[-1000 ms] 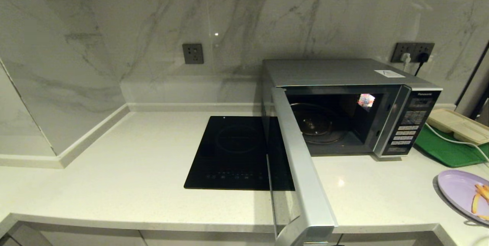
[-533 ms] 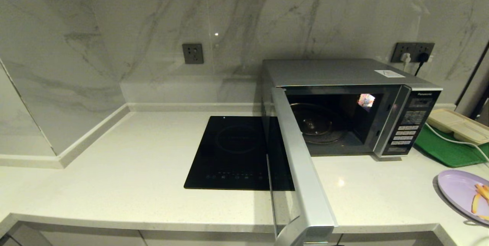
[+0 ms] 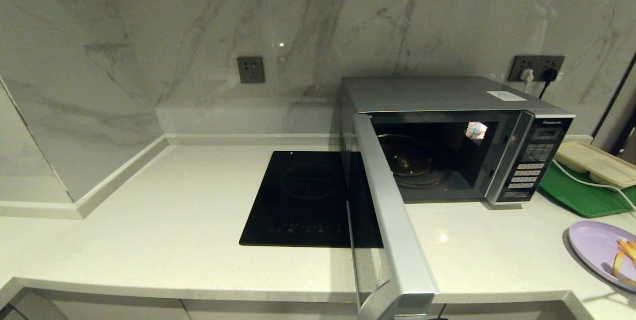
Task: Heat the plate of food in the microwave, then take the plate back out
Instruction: Close the microwave oven
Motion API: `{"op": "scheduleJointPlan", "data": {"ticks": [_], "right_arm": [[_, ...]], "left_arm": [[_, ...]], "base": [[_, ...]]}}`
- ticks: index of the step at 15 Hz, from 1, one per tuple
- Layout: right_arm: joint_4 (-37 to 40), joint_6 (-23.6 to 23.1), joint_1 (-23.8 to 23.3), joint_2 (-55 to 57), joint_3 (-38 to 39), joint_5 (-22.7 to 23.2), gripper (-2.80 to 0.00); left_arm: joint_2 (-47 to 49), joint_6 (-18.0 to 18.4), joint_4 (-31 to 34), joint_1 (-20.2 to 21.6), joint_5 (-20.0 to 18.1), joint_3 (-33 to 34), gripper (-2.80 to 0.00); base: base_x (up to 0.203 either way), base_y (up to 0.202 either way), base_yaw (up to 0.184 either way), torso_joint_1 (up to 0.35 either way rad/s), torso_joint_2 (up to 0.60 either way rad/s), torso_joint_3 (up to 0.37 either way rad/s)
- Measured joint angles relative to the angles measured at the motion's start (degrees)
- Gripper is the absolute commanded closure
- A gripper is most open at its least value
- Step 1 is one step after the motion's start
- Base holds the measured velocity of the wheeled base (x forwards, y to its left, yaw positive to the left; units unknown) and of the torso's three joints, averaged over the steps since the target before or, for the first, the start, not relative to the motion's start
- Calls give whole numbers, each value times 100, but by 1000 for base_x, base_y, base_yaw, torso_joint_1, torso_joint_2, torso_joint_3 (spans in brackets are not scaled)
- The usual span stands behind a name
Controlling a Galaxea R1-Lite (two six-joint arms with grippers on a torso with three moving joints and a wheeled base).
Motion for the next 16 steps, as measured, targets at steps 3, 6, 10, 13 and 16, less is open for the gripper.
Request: {"op": "scheduleJointPlan", "data": {"ticks": [3,6,10,13,16], "right_arm": [[1661,-370,1004,-915,-198,620,0],[2731,-382,2323,-1630,-452,715,0],[3345,-248,4245,-2079,-1070,452,0],[3420,-219,5528,-1889,-1810,-317,0],[3431,-221,6541,-1510,-2632,-677,0]], "left_arm": [[0,-2,0,0,-1,0,0],[0,-2,0,0,0,0,0],[0,-1,2,0,1,0,0],[0,0,2,0,0,0,0],[0,-2,1,0,0,0,0]], "base": [[0,0,0,0,0,0],[0,0,0,0,0,0],[0,0,0,0,0,0],[0,0,0,0,0,0],[0,0,0,0,0,0]]}}
